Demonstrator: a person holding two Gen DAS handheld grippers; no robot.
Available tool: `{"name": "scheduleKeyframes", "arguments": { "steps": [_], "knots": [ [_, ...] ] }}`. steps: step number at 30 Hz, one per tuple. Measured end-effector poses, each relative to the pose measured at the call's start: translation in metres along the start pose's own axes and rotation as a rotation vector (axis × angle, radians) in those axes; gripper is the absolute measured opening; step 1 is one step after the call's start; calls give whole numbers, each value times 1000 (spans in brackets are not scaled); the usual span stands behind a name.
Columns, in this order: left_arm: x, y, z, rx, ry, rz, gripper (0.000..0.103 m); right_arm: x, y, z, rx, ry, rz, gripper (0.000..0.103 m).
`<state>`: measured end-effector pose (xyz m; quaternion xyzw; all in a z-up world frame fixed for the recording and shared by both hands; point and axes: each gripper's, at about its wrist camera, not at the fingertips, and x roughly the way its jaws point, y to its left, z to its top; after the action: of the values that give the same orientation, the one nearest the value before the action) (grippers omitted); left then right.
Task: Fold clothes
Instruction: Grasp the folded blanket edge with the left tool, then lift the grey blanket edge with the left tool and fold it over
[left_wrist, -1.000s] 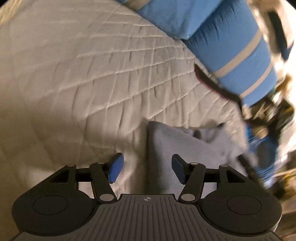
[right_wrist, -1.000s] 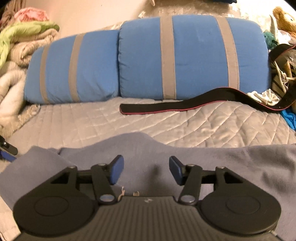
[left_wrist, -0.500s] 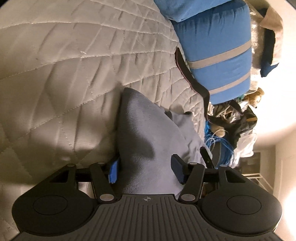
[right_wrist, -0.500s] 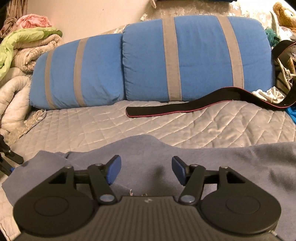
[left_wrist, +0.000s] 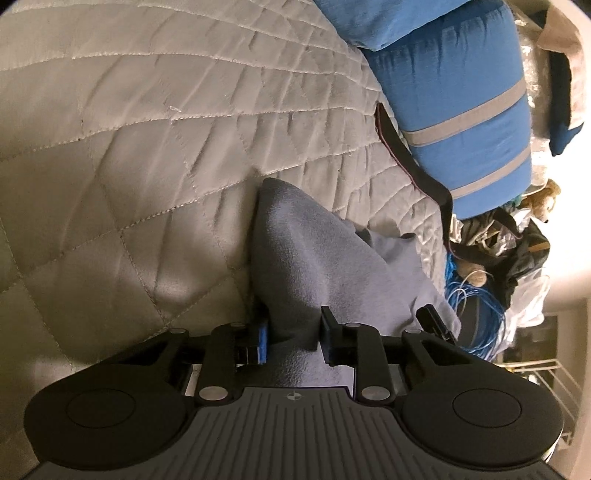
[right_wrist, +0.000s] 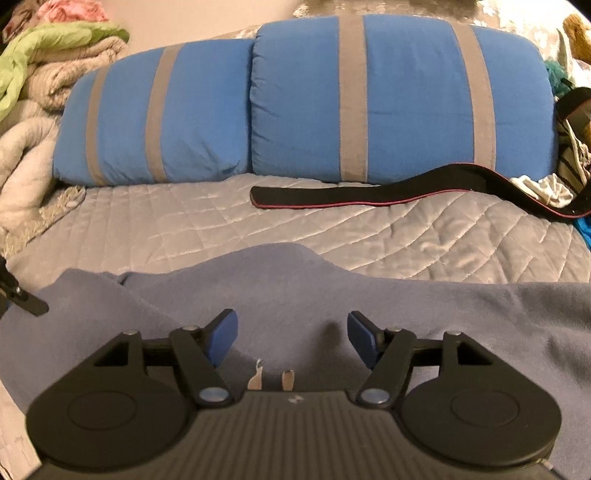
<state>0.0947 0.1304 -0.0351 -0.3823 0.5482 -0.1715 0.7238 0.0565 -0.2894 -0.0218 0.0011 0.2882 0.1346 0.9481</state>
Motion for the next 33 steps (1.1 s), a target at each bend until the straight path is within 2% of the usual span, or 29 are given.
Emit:
{"name": "scheduleKeyframes", "arguments": {
  "steps": [14, 23, 33],
  "knots": [
    [-4, -2, -4, -4, -12, 23, 24, 5, 7, -2, -21, 22, -1, 79],
    [-3, -6, 2, -17, 16, 55, 22, -5, 1, 3, 11, -29, 39, 80],
    [-22, -23, -1, 23, -50, 111, 14, -20, -8, 9, 65, -97, 76, 80]
  ]
}}
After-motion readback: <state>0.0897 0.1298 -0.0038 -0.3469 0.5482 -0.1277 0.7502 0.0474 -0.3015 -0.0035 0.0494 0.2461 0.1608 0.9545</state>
